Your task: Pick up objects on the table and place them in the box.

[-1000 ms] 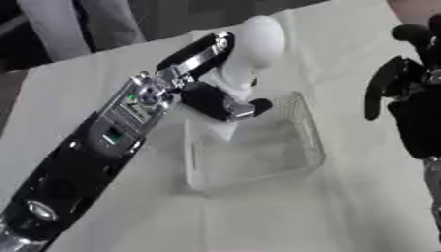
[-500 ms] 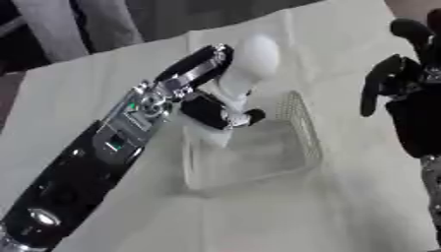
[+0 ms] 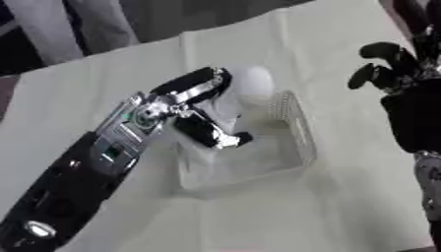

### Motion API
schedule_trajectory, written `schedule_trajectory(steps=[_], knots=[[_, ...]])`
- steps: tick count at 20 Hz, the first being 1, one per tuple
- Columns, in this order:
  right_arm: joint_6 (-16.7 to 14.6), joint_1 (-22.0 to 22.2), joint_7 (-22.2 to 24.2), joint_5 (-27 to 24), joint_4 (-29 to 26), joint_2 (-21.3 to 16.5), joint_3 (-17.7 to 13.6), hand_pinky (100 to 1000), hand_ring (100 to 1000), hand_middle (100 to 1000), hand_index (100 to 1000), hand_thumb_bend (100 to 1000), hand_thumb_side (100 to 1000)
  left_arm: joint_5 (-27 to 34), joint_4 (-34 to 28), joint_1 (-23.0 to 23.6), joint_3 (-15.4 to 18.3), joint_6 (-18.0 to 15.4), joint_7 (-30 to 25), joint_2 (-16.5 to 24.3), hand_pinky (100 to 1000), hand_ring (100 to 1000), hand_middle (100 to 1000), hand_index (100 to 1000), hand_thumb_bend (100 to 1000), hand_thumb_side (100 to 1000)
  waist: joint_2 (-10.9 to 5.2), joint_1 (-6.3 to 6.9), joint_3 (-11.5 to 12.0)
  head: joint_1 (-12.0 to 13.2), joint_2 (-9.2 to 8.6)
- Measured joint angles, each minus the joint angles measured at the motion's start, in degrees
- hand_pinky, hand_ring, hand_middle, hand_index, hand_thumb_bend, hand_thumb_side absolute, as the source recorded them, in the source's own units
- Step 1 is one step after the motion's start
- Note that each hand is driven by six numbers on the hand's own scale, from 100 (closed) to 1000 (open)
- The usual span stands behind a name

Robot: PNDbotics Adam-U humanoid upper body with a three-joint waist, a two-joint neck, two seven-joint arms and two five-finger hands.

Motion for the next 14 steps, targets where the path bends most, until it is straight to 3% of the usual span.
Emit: schedule_trajectory(steps=[2,5,6,7,8,9,10,12,14], knots=[[-0.1,0.0,0.1,0.2,0.0,0.0,0.0,639,804,1000,1000,100,945,-0.3,0.0,0.2,0.0,-0.3,-1.3,0.4,104,405,441,521,100,597,-0.01,0.0,0.0,-0.3,0.0],[-0.1,0.0,0.1,0.4,0.1,0.0,0.0,638,803,1000,1000,100,944,-0.5,0.1,0.2,0.0,-0.8,-3.4,0.6,246,528,546,618,100,841,-0.02,0.0,0.1,-0.4,0.0],[-0.1,0.0,0.1,0.4,0.1,0.0,0.0,638,802,1000,1000,100,944,-0.6,0.2,0.2,0.0,-1.0,-4.0,0.8,294,569,583,651,137,908,-0.02,0.0,0.2,-0.4,0.0],[-0.1,0.0,0.1,0.4,0.1,0.0,0.0,637,802,1000,1000,100,945,-0.7,0.2,0.2,0.0,-1.1,-4.6,1.0,367,644,657,712,247,973,-0.02,0.0,0.2,-0.4,0.0],[-0.1,0.0,0.1,0.4,0.1,0.0,0.0,636,801,1000,1000,100,946,-0.7,0.2,0.3,0.0,-1.4,-5.3,1.0,445,712,729,779,354,1000,-0.02,0.0,0.2,-0.6,0.0],[-0.1,-0.1,0.1,0.4,0.1,0.0,0.0,635,799,1000,1000,100,945,-0.7,0.2,0.3,0.0,-1.7,-5.9,1.1,577,818,828,885,487,1000,-0.02,0.0,0.2,-0.9,0.0],[-0.1,-0.1,0.2,0.4,0.1,0.0,0.0,634,798,1000,1000,100,944,-0.7,0.2,0.4,0.0,-2.1,-6.6,1.1,695,910,900,952,554,1000,-0.02,0.0,0.2,-0.9,0.0],[-0.1,-0.1,0.3,0.4,0.1,0.0,0.0,630,795,1000,1000,100,940,-0.4,0.2,0.6,-0.1,-3.3,-8.4,1.2,859,1000,996,1000,613,1000,-0.02,0.0,0.2,-0.9,0.0],[0.0,-0.1,0.5,0.4,0.1,0.0,0.0,627,793,1000,1000,100,935,0.5,0.2,0.7,-0.1,-4.7,-9.9,1.2,956,1000,1000,1000,664,1000,-0.02,0.0,0.2,-0.9,0.0]])
